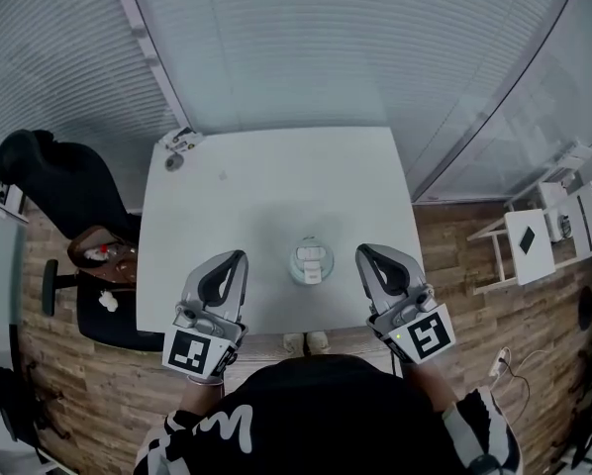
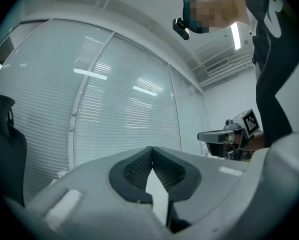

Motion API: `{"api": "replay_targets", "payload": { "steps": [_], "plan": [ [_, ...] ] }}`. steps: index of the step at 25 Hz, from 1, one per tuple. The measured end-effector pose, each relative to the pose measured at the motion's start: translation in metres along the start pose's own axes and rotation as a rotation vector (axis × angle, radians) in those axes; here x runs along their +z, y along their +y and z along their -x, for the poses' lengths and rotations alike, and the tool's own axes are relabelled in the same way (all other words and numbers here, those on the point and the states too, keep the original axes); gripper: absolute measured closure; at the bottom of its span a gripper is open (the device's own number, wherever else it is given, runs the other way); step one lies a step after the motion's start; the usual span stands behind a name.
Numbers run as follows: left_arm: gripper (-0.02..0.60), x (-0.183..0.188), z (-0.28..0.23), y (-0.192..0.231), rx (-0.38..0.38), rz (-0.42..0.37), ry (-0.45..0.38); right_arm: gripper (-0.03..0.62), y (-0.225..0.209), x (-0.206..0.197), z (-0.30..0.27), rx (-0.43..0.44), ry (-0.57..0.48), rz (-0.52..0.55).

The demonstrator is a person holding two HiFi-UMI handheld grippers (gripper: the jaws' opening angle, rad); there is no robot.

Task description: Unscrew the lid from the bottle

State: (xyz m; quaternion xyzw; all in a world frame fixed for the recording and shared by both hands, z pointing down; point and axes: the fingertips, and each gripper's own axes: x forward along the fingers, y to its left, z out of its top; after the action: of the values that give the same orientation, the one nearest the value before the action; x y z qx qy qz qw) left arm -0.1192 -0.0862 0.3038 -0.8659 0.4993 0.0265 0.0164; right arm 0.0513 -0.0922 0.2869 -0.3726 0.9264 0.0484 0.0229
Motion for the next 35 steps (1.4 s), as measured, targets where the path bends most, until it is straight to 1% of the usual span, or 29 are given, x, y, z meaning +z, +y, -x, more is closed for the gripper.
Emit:
{"api": "replay_targets", "payload": {
  "steps": [5,10,12,13,16,19,22,23,27,28,31,35],
  "plan": [
    [0.578,0.000,-0.002,-0.003,0.012,-0.008,-0.003,0.592,-0.003,-0.001,-0.004,0.030,-0.007,-0.006],
    [0.578,-0.009,-0.004,-0.007,0.014,-0.008,0.025,0.592,-0.004,-0.007,-0.002,0.067,0.010,-0.015],
    [0.535,-0.013,-0.004,-0.009,0.012,-0.008,0.035,0.592,-0.005,-0.007,0.000,0.076,0.013,-0.016],
    [0.532,-0.015,-0.003,-0.010,0.011,-0.005,0.040,0.592,-0.005,-0.007,0.000,0.081,0.014,-0.016],
    [0.492,-0.021,-0.001,-0.011,0.004,0.003,0.056,0.592,-0.003,-0.008,0.001,0.104,0.018,-0.016],
    [0.438,-0.031,-0.001,-0.012,-0.018,0.008,0.069,0.592,-0.004,-0.011,0.001,0.120,0.024,-0.024],
    [0.365,-0.047,0.001,-0.015,-0.055,0.051,0.086,0.592,-0.004,-0.012,0.001,0.124,0.023,-0.034],
    [0.329,-0.054,0.003,-0.017,-0.068,0.058,0.101,0.592,-0.003,-0.012,0.001,0.126,0.025,-0.035],
    [0.248,-0.079,0.006,-0.028,-0.108,0.029,0.156,0.592,-0.003,-0.016,0.002,0.137,0.034,-0.042],
    [0.211,-0.086,0.006,-0.031,-0.119,0.022,0.167,0.592,-0.002,-0.017,0.003,0.141,0.036,-0.045],
    [0.149,-0.104,0.004,-0.040,-0.163,0.022,0.189,0.592,0.000,-0.021,0.003,0.151,0.041,-0.049],
    [0.119,-0.124,0.002,-0.050,-0.206,0.035,0.201,0.592,0.002,-0.020,0.004,0.158,0.041,-0.047]
  ]
}}
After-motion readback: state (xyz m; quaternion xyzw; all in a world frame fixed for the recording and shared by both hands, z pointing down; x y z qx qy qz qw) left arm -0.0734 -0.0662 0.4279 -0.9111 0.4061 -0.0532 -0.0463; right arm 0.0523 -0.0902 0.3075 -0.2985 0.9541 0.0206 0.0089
